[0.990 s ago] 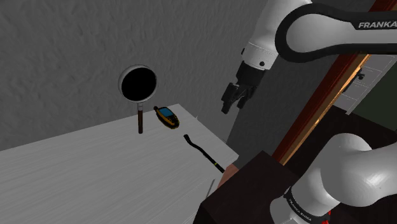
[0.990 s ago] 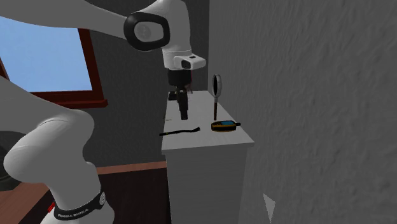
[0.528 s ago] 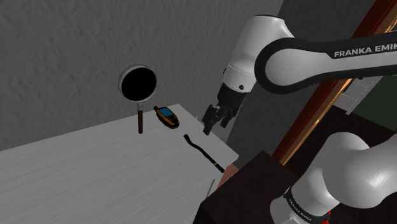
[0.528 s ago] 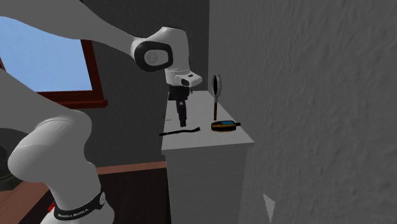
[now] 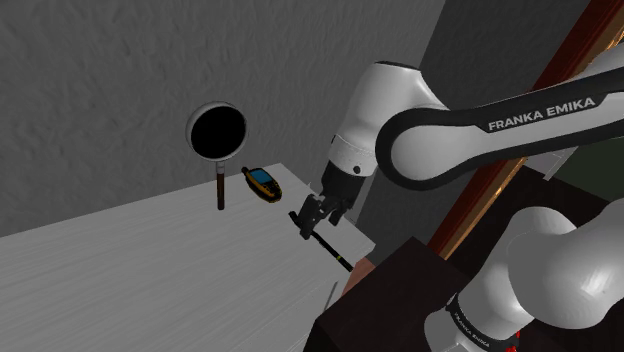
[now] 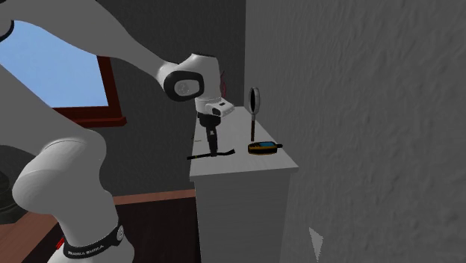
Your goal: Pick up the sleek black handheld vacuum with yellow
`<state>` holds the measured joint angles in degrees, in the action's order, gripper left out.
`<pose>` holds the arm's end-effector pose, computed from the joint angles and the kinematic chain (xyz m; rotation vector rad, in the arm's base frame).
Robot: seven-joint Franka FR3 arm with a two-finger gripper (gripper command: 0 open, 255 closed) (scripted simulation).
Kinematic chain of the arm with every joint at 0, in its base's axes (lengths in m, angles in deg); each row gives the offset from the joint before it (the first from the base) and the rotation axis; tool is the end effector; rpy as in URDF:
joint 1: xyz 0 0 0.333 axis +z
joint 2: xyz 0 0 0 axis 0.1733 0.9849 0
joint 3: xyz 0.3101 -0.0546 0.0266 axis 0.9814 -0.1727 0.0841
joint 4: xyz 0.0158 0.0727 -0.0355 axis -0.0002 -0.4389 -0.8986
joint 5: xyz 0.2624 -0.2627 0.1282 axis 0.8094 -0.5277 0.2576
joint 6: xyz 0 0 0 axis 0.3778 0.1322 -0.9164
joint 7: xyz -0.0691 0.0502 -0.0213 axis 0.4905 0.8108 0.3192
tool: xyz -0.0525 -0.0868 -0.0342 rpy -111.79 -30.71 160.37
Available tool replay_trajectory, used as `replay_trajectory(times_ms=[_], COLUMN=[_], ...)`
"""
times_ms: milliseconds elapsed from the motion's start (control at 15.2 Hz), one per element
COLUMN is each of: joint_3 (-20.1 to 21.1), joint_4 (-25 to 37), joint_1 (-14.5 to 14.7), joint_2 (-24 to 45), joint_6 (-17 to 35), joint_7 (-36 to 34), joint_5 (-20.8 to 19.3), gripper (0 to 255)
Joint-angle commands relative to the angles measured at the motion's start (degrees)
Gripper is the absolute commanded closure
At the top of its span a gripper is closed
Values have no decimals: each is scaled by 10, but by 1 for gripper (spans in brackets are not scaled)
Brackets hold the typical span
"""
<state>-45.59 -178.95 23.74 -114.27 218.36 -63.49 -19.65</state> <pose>0.3211 0.2074 0.3904 -2.9883 -0.0482 -0.0710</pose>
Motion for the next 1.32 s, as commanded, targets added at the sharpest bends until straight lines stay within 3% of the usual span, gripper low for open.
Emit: replay_trajectory(times_ms=[0, 264, 330, 924, 1254], joint_3=[2, 4, 4, 4, -3], joint_4=[-10, -16, -17, -16, 5], joint_1=[1, 1, 1, 1, -1], joint_2=[10, 19, 19, 19, -8], joint_6=[20, 35, 36, 35, -13], joint_7=[4, 6, 6, 6, 0], joint_5=[3, 6, 6, 6, -2], gripper=[0, 0, 255, 255, 255])
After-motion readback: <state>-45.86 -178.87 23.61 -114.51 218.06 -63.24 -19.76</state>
